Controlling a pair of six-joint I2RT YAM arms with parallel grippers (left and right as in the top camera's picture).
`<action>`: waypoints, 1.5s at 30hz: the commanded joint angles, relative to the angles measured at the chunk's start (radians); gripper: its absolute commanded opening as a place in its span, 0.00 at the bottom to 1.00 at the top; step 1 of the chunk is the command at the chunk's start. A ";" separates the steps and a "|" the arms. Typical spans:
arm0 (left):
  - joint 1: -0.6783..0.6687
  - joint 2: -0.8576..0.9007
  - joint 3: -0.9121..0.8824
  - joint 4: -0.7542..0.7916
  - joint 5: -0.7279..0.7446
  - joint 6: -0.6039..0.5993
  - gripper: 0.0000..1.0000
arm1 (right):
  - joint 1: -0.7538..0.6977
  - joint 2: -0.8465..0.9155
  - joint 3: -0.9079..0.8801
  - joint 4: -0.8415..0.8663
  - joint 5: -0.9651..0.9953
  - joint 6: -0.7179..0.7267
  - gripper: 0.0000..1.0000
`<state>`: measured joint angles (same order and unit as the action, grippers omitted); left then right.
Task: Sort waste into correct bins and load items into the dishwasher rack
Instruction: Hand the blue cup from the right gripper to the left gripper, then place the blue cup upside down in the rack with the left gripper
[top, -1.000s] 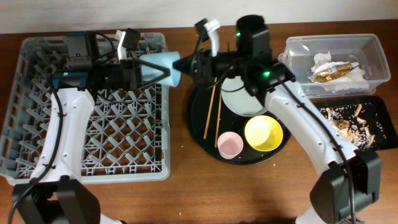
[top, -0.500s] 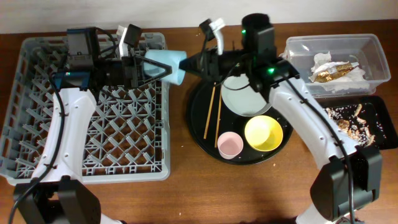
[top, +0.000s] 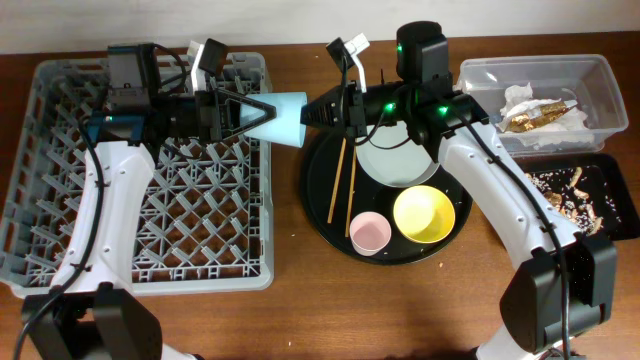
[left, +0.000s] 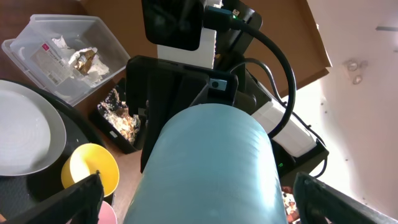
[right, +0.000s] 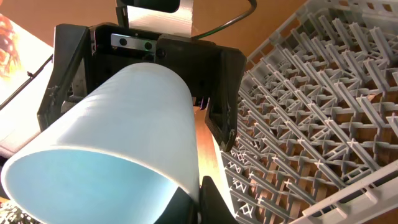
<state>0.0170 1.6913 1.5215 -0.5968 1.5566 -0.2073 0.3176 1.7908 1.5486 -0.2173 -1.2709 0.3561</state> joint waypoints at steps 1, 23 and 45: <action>-0.001 -0.018 0.014 0.002 0.018 -0.010 0.92 | 0.004 0.019 0.007 0.000 -0.027 -0.027 0.04; -0.017 -0.018 0.014 0.002 0.018 -0.009 0.51 | 0.017 0.032 0.008 0.079 0.026 0.019 0.15; 0.059 -0.023 0.015 0.206 -0.722 -0.074 0.35 | -0.272 0.032 0.008 -0.760 0.734 -0.169 0.98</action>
<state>0.0845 1.6909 1.5230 -0.3405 1.0485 -0.3141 0.0475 1.8210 1.5539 -0.9710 -0.5945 0.2016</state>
